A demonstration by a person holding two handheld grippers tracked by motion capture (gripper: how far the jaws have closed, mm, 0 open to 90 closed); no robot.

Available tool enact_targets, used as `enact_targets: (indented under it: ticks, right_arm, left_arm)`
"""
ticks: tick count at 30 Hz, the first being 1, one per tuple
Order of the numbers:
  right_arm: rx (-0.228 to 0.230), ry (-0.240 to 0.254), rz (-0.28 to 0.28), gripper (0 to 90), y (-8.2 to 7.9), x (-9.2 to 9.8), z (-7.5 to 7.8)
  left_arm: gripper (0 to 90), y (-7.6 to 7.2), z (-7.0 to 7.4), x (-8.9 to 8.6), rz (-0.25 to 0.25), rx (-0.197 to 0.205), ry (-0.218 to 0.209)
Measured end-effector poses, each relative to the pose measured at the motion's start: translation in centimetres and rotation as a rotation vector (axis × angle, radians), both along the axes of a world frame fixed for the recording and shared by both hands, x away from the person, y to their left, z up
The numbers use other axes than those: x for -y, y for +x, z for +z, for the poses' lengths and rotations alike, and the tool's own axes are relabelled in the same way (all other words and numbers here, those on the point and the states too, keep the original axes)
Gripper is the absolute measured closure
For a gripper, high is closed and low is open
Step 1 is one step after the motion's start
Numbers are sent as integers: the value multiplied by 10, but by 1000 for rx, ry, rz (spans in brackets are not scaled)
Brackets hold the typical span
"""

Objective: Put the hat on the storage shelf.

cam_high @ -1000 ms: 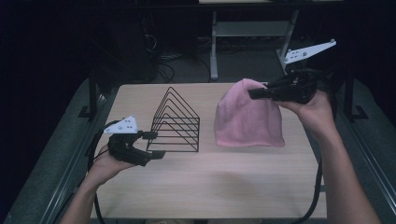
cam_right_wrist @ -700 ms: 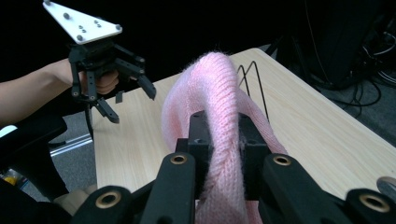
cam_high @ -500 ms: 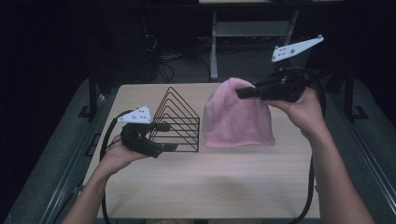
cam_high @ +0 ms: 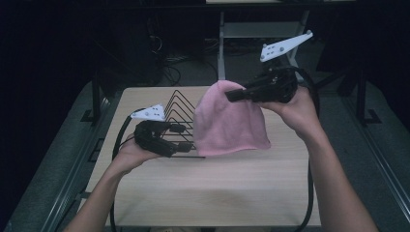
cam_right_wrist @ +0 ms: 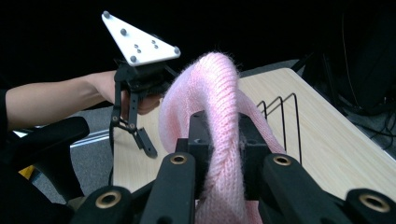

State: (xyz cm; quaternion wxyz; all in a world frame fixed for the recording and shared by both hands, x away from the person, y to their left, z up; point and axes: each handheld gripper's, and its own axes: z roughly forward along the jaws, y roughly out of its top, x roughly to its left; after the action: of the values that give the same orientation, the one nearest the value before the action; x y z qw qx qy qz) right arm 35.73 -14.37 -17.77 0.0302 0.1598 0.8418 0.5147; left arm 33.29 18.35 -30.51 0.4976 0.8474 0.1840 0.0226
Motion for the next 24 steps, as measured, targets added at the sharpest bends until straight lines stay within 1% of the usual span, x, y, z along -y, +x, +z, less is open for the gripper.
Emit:
enact_targets:
  ticks: [1, 2, 4, 5, 6, 7, 10, 11, 12, 13, 14, 15, 16, 18, 21, 24]
  right_arm:
    - [1, -2, 3, 794, 0, -3, 1]
    - [1, -2, 3, 794, 0, -3, 1]
    - [6, 0, 14, 794, 2, -10, 2]
    - [8, 2, 24, 794, 4, -15, 3]
    - [8, 2, 24, 794, 4, -15, 3]
    - [9, 4, 34, 794, 6, -20, 3]
    - [17, 15, 42, 794, 6, -26, 4]
    - [18, 20, 44, 794, 7, -27, 4]
    - [19, 26, 44, 794, 7, -28, 4]
    - [21, 27, 46, 794, 7, -29, 4]
    - [28, 31, 46, 794, 8, -29, 4]
    - [30, 36, 43, 793, 8, -30, 4]
    - [32, 37, 42, 794, 8, -30, 5]
    - [51, 31, 30, 794, 8, -30, 5]
    - [52, 46, 19, 795, 12, -31, 6]
    - [66, 51, -8, 795, 17, -32, 7]
  left_arm:
    - [262, 0, 0, 1, 0, -9, -7]
    - [262, 0, 0, 1, 0, -9, -7]
    - [262, 4, -1, 1, -21, -20, -11]
    - [275, 5, -2, 1, -22, -26, -11]
    - [275, 8, -3, 1, -28, -37, -3]
    - [314, 9, -3, 1, -34, -39, -2]
    - [428, 13, -5, 0, -55, -65, 0]
    - [478, 14, -5, 0, -59, -67, 5]
    - [543, 14, -5, -1, -53, -68, 9]
    - [605, 15, -4, -2, -49, -64, 5]
    - [653, 16, -3, -3, -50, -69, -5]
    - [701, 17, -2, -5, -54, -72, -6]
    - [728, 18, -1, -6, -55, -79, -6]
    - [758, 20, 1, -9, -51, -79, -4]
    - [782, 24, 7, -14, -42, -57, 12]
    - [798, 29, 13, -19, -25, -48, 20]
